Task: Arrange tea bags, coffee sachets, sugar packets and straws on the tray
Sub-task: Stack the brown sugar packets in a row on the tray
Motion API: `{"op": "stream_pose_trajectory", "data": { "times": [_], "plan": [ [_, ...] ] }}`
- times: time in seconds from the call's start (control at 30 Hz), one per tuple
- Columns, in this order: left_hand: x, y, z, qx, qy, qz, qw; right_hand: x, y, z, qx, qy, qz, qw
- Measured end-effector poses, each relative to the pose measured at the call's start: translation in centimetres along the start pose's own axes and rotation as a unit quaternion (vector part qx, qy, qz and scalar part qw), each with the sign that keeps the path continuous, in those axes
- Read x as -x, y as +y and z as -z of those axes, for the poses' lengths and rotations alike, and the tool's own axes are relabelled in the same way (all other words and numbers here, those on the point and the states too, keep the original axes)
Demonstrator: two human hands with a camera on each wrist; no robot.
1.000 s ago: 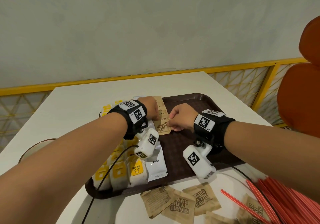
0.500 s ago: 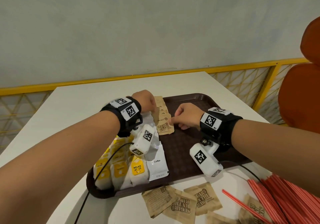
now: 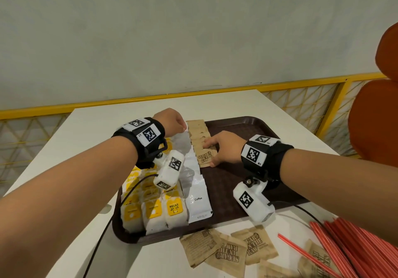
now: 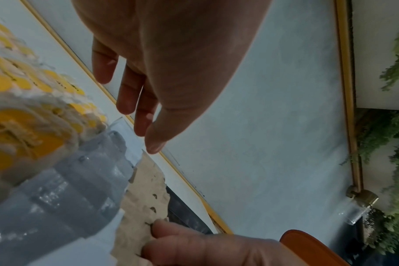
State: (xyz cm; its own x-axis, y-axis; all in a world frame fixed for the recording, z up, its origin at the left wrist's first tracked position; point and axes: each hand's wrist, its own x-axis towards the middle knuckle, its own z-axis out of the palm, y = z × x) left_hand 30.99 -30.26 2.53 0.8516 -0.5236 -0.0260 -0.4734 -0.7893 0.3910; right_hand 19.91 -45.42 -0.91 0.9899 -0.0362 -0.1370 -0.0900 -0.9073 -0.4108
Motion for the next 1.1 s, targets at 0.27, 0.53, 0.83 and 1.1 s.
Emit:
{"op": "stream_pose_trajectory", "data": {
  "times": [0.27, 0.53, 0.83, 1.1],
  "plan": [
    [0.2, 0.1, 0.2, 0.001, 0.005, -0.009, 1.000, -1.4, 0.4, 1.1, -0.213, 0.072, -0.081, 0.971],
    [0.4, 0.2, -0.3, 0.018, -0.008, 0.000, 1.000, -3.6, 1.2, -0.7, -0.229, 0.017, -0.127, 0.965],
    [7.7, 4.2, 2.9, 0.243, -0.179, -0.078, 0.950, 5.3, -2.8, 6.9, -0.296, -0.067, -0.111, 0.946],
    [21.4, 7.8, -2.8, -0.046, -0.347, -0.332, 0.876, 18.7, -3.0, 3.5, 0.252, -0.321, 0.086, 0.909]
  ]
}}
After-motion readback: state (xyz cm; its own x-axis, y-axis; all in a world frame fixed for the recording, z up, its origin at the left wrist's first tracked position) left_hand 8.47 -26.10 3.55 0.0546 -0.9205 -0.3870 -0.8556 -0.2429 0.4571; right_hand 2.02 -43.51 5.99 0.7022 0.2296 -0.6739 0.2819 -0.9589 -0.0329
